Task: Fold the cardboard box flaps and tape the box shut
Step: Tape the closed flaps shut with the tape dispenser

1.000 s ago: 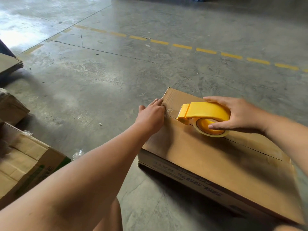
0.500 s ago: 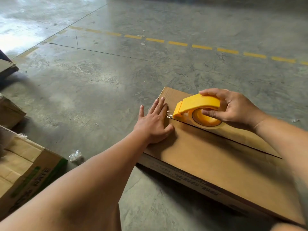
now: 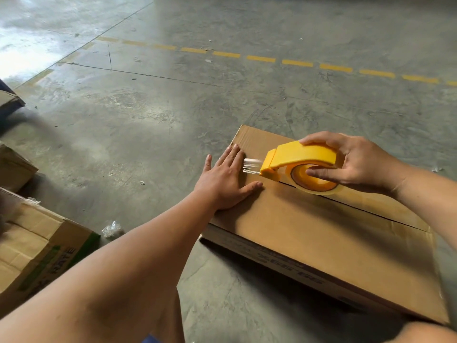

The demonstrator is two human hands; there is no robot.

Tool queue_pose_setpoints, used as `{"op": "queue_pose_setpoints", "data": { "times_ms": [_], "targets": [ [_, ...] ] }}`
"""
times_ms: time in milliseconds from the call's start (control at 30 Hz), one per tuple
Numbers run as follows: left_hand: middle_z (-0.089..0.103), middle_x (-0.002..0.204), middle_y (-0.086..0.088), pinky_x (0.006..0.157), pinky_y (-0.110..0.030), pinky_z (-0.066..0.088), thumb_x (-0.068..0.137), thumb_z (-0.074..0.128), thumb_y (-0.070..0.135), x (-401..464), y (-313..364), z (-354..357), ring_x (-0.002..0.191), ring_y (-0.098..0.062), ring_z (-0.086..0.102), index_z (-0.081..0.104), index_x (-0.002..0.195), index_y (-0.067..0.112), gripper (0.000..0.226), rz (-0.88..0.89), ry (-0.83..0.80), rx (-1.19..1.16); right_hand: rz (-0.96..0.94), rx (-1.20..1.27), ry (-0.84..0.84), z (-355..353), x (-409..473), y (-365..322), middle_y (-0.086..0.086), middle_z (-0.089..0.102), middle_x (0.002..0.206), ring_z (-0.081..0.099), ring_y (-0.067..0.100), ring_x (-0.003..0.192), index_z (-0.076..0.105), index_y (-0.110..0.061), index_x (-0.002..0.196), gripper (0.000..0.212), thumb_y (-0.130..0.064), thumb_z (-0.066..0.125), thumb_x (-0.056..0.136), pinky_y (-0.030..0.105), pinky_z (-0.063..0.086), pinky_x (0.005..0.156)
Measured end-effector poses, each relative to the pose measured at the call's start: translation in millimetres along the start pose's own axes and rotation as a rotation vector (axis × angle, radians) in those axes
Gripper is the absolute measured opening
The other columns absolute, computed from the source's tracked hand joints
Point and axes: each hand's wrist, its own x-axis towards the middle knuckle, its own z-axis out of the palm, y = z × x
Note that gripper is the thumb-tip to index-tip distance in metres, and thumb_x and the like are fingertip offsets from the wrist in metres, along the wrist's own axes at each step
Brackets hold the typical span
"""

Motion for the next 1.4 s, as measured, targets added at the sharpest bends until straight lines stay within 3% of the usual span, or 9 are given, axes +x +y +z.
{"op": "queue_pose_setpoints", "data": {
  "times_ms": [167,467,600,733,933,1067,1167,1267,1400],
  "targets": [
    [-0.010,0.167,0.005,0.122,-0.054,-0.008,0.082,0.021,0.090,0,-1,2,0.152,-0.010,-0.015,-0.003,0.160,0.024,0.106,0.008,0.006,0.001,0.037,0.059,0.025,-7,-21,12,-0.013,0.060,0.127,0.060,0.019,0.109,0.052,-0.056,0.120,0.060,-0.074,0.068,0.066,0.035,0.051,0.092],
    [-0.007,0.167,0.000,0.119,-0.055,-0.017,0.086,0.011,0.086,-3,5,-1,0.153,-0.015,-0.013,-0.002,0.160,0.020,0.100,0.022,0.045,0.137,0.050,0.035,0.038,3,-32,15,-0.004,0.058,0.128,0.057,0.024,0.110,0.054,-0.052,0.122,0.061,-0.062,0.072,0.065,0.041,0.051,0.091],
    [0.001,0.168,-0.003,0.122,-0.046,-0.014,0.097,0.023,0.069,-5,18,-9,0.154,-0.017,-0.008,0.007,0.161,0.017,0.084,0.182,0.129,0.227,0.063,0.044,0.081,5,-34,18,-0.001,0.056,0.117,0.056,0.021,0.102,0.053,-0.056,0.120,0.059,-0.059,0.072,0.064,0.029,0.047,0.085],
    [0.013,0.167,-0.004,0.125,-0.036,-0.001,0.094,0.045,0.062,3,45,-7,0.154,-0.015,0.004,0.013,0.160,0.015,0.087,0.279,0.089,0.044,0.068,0.073,0.122,0,-31,19,-0.007,0.052,0.106,0.055,0.013,0.096,0.055,-0.056,0.116,0.055,-0.043,0.080,0.069,0.019,0.042,0.078],
    [0.013,0.167,0.000,0.125,-0.036,0.003,0.088,0.036,0.077,3,42,6,0.154,-0.012,0.005,0.007,0.160,0.017,0.098,0.214,0.073,0.049,0.016,-0.019,0.045,-5,-30,22,-0.003,0.053,0.108,0.054,0.022,0.096,0.051,-0.051,0.126,0.067,-0.031,0.086,0.071,0.024,0.043,0.078],
    [0.011,0.168,0.002,0.126,-0.036,0.003,0.088,0.034,0.079,5,41,6,0.154,-0.010,0.003,0.005,0.160,0.019,0.099,0.210,0.062,0.053,0.022,-0.046,0.016,-13,-45,31,-0.012,0.053,0.104,0.053,0.009,0.091,0.043,-0.067,0.124,0.076,-0.034,0.086,0.071,0.019,0.040,0.075],
    [0.007,0.168,0.003,0.126,-0.036,0.003,0.088,0.033,0.079,5,40,8,0.153,-0.009,0.001,0.003,0.161,0.020,0.098,0.209,0.049,0.059,0.051,-0.069,0.012,-25,-67,43,-0.024,0.051,0.106,0.052,-0.003,0.098,0.044,-0.067,0.123,0.081,-0.026,0.087,0.068,0.015,0.038,0.075],
    [0.004,0.168,0.004,0.126,-0.035,0.002,0.089,0.032,0.078,6,40,8,0.153,-0.008,-0.002,0.002,0.161,0.020,0.098,0.211,0.037,0.062,0.096,-0.097,0.010,-41,-91,51,-0.027,0.051,0.106,0.053,-0.001,0.098,0.047,-0.063,0.126,0.075,-0.036,0.086,0.068,0.012,0.040,0.075],
    [0.001,0.168,0.004,0.125,-0.035,0.000,0.090,0.031,0.077,7,40,7,0.153,-0.008,-0.005,0.001,0.161,0.020,0.096,0.213,0.019,0.084,0.173,-0.093,0.032,-60,-118,46,-0.027,0.052,0.101,0.054,-0.002,0.093,0.046,-0.066,0.125,0.067,-0.058,0.067,0.061,0.007,0.037,0.073]
  ]
}}
